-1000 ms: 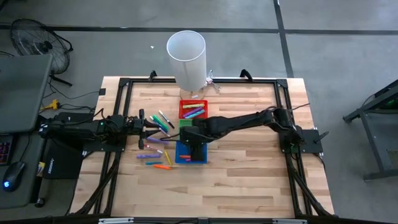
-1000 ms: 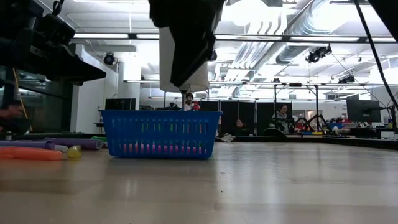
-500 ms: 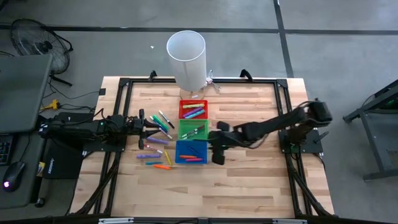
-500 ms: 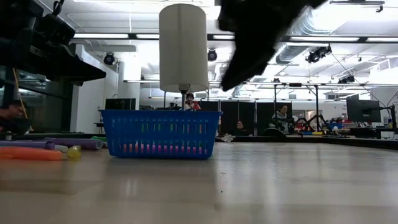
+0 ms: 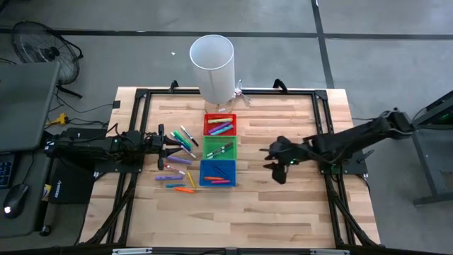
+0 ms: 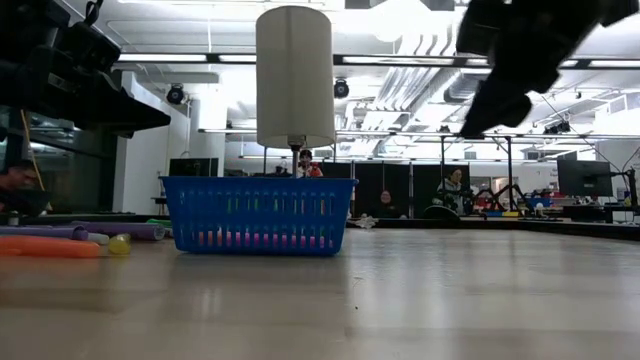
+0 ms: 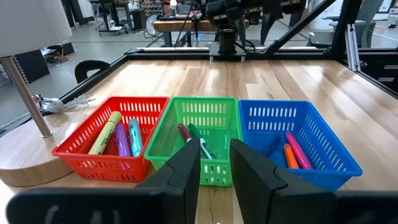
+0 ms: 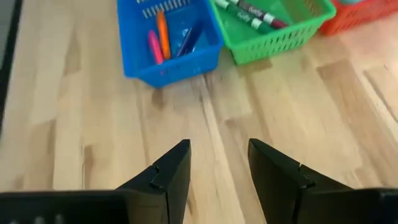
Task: Pick & Place Markers
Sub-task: Put the top violet highlighter into the red bin
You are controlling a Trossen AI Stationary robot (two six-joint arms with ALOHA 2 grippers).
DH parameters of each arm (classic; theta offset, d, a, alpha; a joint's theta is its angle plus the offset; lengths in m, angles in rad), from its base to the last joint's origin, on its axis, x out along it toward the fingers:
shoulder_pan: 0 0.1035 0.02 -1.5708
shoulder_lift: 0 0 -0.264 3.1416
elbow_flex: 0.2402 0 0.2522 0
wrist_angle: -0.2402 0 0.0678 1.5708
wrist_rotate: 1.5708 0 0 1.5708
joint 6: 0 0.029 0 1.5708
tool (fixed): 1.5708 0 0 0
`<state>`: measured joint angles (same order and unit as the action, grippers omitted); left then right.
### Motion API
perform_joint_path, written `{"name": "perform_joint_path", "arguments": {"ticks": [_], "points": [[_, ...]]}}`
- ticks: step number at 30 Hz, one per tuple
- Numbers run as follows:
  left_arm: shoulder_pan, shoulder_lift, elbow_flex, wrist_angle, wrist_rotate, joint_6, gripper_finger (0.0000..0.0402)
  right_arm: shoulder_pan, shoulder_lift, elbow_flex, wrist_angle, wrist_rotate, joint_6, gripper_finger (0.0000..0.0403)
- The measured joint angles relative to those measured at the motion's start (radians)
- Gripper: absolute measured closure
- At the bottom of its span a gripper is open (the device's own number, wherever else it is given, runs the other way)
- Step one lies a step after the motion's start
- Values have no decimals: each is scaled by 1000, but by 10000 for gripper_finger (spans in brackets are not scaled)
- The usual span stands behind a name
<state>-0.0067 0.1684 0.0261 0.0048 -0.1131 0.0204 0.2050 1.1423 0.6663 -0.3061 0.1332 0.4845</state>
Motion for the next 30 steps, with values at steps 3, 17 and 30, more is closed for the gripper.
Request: {"name": "perform_joint_path", "arguments": {"ticks": [3,17,30], "points": [[0,0,0,0,0,0,316,-2,-83,-70,58,13,7,253],[0,0,0,0,0,0,316,-5,-350,-437,574,126,-198,253],[0,0,0,0,0,0,316,-53,-643,-574,561,51,-232,253]]}}
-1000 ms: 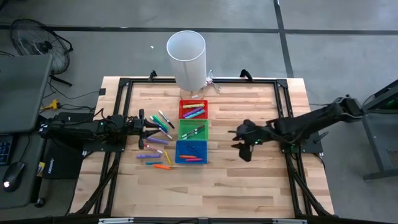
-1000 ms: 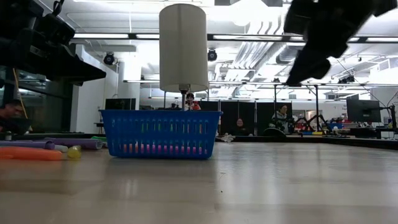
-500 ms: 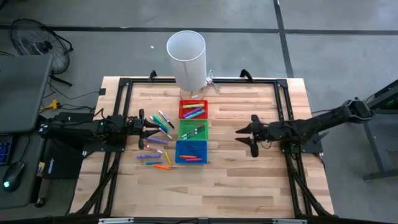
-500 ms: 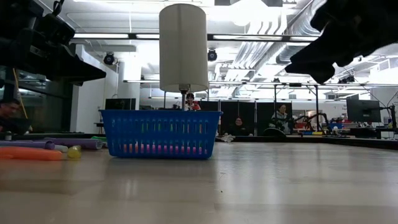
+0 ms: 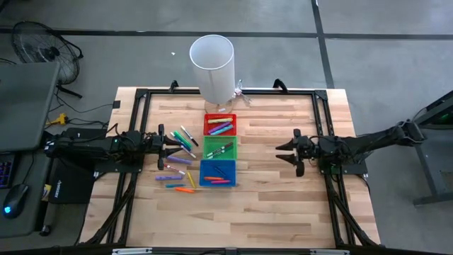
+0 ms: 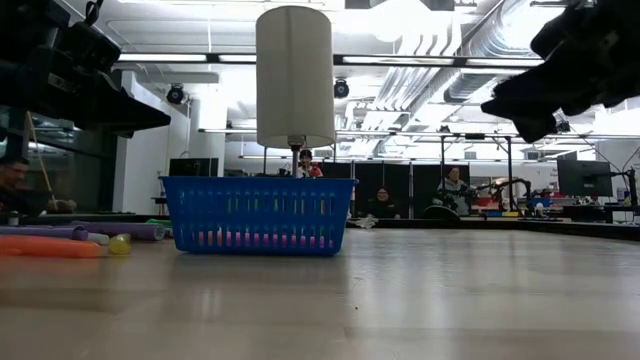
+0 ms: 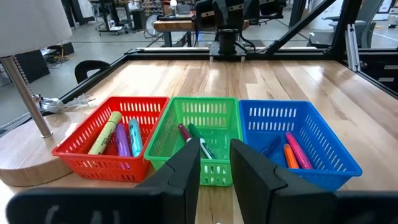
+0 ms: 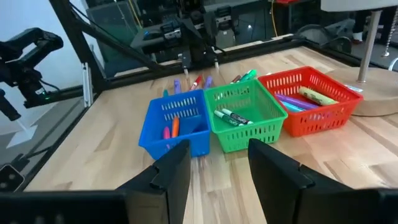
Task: Pick & Place Markers
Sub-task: Put the top violet highlighter into the red bin
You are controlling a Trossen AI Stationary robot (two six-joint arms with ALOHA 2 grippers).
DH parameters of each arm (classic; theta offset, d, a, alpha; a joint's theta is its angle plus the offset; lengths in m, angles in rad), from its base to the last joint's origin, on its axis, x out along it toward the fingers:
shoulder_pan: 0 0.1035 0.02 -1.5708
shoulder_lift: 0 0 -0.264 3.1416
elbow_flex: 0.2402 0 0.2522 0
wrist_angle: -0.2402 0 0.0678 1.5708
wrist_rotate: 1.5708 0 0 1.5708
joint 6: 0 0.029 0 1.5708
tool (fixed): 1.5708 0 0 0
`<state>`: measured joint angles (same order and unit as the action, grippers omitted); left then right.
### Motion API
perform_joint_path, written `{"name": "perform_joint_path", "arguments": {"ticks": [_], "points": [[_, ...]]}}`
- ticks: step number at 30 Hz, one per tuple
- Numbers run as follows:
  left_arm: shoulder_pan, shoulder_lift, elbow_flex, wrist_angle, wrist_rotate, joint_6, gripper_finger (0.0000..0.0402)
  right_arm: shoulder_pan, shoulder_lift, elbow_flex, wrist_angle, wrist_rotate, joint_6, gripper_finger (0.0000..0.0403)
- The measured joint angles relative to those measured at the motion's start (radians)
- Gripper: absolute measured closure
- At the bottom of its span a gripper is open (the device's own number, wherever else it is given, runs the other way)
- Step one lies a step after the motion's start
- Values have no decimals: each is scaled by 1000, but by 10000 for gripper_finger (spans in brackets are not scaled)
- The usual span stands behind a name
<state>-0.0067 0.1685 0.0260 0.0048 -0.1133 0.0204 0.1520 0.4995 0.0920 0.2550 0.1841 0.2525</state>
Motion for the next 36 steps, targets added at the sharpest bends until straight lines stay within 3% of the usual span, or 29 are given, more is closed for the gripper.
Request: {"name": "perform_joint_path", "arguments": {"ticks": [11,17,25,36], "points": [[0,0,0,0,0,0,316,0,-193,-64,-40,-2,-55,253],[0,0,0,0,0,0,316,-21,-292,-82,-100,-127,-81,253],[0,0,0,0,0,0,316,-111,-444,-82,-234,-192,-121,253],[0,0,0,0,0,0,316,-126,-454,-82,-236,-216,-125,253]]}}
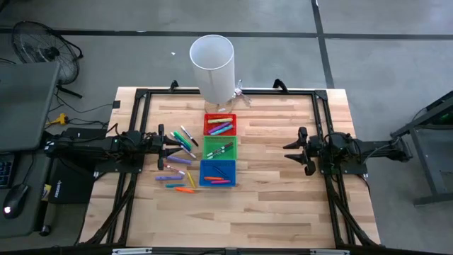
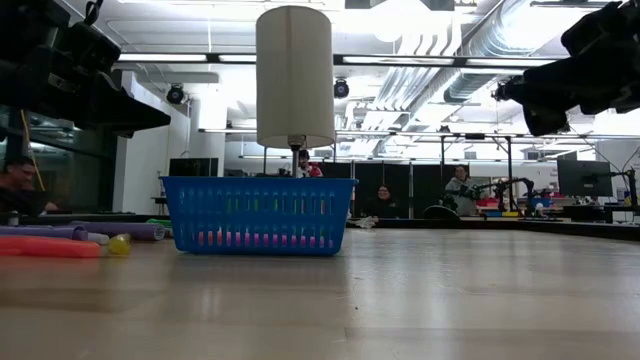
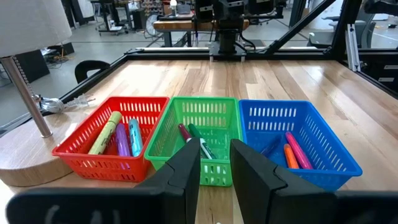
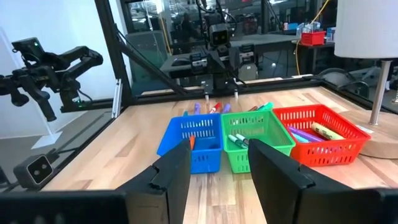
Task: Pick & Place Markers
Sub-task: Put the top violet highlighter into the red bin
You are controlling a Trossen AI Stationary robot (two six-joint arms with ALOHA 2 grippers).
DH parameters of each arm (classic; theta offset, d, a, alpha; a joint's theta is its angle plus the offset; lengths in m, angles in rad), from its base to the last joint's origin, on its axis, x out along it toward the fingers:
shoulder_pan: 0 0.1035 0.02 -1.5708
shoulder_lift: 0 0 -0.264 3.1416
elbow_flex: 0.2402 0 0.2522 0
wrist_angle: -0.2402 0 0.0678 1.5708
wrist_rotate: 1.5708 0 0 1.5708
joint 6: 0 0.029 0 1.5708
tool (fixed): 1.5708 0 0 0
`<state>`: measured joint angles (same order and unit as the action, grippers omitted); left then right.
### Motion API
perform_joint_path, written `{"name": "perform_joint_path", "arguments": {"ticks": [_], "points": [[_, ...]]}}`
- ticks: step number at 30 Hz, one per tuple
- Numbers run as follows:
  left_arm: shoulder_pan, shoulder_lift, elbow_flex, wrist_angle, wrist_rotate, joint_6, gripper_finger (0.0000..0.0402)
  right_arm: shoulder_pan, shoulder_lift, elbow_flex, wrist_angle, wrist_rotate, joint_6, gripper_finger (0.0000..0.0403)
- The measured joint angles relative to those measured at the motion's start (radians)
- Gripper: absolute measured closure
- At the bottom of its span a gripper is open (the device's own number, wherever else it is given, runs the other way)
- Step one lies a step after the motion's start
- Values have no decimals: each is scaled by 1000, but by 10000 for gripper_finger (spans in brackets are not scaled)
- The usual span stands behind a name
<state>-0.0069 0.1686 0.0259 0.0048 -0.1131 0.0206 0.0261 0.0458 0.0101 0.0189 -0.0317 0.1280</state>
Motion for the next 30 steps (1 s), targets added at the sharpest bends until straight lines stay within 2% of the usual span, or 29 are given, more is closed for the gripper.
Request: {"name": "perform_joint_path", "arguments": {"ticks": [9,30], "points": [[0,0,0,0,0,0,316,0,0,0,-3,3,53,253],[0,0,0,0,0,0,316,0,1,0,6,1,50,253]]}}
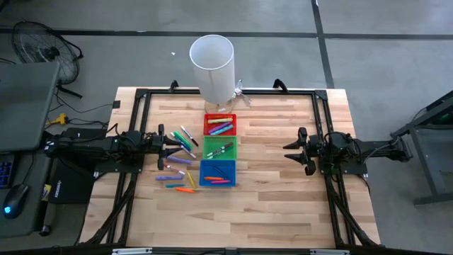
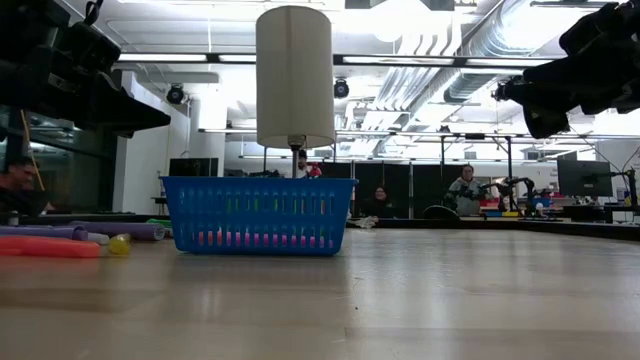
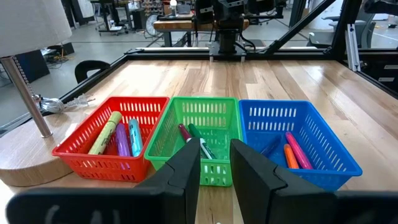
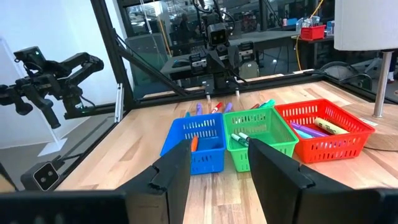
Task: Pick & Place Markers
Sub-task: Put the top violet highlighter into the red bin
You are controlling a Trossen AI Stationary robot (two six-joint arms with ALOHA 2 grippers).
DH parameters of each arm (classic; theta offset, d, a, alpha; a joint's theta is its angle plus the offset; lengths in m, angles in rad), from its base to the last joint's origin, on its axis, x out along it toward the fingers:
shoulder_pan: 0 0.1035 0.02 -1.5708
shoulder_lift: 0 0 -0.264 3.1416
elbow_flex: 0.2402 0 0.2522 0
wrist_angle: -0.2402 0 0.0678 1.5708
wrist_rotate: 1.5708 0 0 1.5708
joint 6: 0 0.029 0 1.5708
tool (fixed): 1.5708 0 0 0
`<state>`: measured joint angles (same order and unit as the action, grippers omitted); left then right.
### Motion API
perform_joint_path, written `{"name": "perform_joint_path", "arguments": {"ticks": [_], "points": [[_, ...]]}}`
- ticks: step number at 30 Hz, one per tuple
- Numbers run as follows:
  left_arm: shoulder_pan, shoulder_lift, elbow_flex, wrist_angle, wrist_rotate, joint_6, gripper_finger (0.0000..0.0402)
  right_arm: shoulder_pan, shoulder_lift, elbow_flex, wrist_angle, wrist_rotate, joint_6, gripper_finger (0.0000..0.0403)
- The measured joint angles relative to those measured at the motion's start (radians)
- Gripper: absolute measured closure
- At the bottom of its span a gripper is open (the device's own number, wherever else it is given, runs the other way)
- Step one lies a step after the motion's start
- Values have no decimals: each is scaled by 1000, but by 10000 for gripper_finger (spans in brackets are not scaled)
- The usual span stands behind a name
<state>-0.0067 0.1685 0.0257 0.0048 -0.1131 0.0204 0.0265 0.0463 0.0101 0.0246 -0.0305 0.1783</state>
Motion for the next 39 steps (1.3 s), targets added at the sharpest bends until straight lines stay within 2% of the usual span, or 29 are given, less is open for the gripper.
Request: {"name": "perform_joint_path", "arguments": {"ticks": [9,14,20,29,34,39], "points": [[0,0,0,0,0,1,316,0,0,0,1,0,-1,253],[0,0,0,8,-34,227,316,0,0,0,2,0,-1,253],[0,0,0,9,-35,262,316,0,0,0,2,0,-1,253],[0,0,0,11,-21,250,316,0,0,0,2,1,-1,253],[0,0,0,12,37,100,316,0,0,0,2,1,-1,253],[0,-1,0,32,47,21,316,0,0,0,2,1,-1,253]]}}
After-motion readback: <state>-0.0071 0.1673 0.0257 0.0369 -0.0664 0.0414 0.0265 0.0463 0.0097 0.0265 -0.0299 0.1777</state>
